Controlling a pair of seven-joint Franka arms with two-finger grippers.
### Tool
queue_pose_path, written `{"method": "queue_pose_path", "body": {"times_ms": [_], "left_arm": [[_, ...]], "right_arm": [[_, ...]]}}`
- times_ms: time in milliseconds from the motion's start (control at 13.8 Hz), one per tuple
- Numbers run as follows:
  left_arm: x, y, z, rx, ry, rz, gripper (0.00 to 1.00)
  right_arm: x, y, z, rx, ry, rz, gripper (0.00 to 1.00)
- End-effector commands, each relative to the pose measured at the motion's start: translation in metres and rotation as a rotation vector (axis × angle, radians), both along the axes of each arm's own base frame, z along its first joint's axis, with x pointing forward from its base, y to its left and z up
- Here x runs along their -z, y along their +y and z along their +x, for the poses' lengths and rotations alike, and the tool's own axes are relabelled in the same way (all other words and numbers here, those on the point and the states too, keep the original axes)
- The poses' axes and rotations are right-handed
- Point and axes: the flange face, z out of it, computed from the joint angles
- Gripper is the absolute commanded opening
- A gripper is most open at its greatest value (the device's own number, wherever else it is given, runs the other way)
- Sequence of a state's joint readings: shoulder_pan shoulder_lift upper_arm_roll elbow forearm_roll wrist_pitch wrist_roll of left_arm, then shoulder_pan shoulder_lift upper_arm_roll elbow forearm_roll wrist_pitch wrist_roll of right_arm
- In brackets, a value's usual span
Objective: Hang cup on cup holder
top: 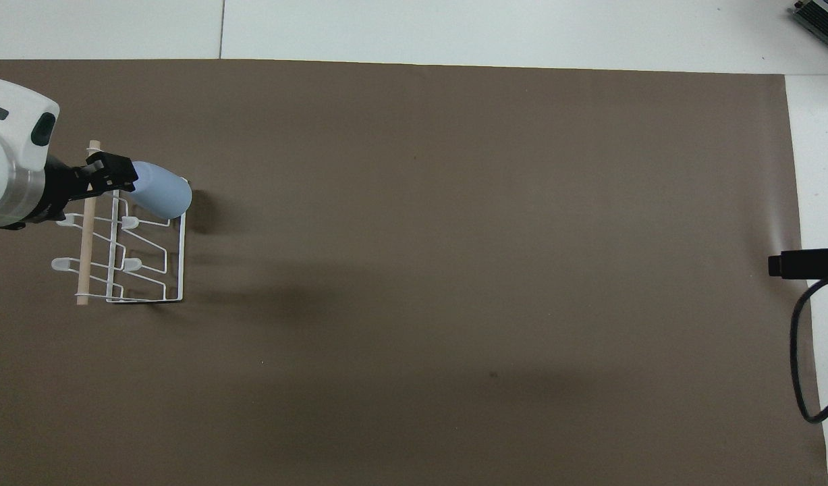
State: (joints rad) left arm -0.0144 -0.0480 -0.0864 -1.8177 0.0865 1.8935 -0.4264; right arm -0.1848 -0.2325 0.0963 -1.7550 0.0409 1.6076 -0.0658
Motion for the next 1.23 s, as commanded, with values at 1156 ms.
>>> {"method": "queue_pose_path", "body": {"times_ms": [1156], "left_arm": [[-0.090,0.011,-0.033,0.360,0.163,-0.078,1.00]], "right_arm": [[-0.003,0.000,-0.005,0.013,0.001,-0.012,1.00]]}}
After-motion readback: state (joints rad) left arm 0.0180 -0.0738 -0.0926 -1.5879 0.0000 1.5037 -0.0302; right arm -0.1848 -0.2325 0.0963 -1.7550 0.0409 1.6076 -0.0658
